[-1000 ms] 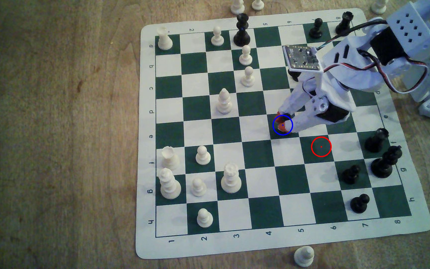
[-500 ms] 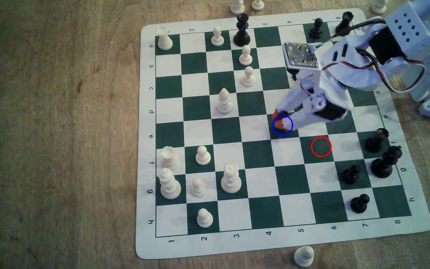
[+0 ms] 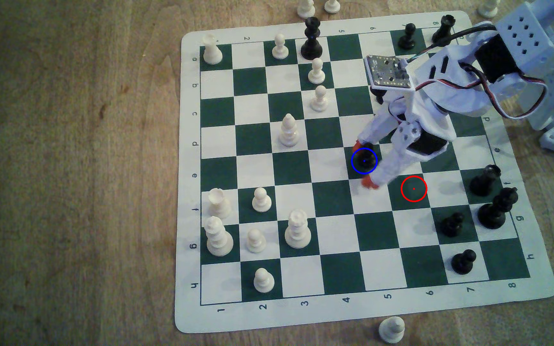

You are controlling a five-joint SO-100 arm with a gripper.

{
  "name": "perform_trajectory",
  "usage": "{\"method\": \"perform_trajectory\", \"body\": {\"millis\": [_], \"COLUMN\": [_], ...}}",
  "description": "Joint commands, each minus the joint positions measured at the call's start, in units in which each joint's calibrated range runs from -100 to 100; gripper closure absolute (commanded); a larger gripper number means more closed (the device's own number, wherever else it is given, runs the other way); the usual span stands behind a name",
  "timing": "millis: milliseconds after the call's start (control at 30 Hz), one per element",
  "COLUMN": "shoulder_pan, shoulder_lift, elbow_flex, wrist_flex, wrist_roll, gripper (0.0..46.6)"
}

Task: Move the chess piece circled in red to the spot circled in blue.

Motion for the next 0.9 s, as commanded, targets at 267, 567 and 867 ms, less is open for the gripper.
{"method": "perform_trajectory", "body": {"millis": [267, 567, 867], "shoulder_pan": [-0.3, 0.2, 1.4], "shoulder_lift": [-4.0, -5.1, -11.8], "elbow_flex": [-0.5, -0.5, -2.1], "wrist_flex": [2.6, 4.4, 9.8], "wrist_roll": [1.0, 1.6, 1.8], "gripper": [20.9, 20.9, 20.5]}}
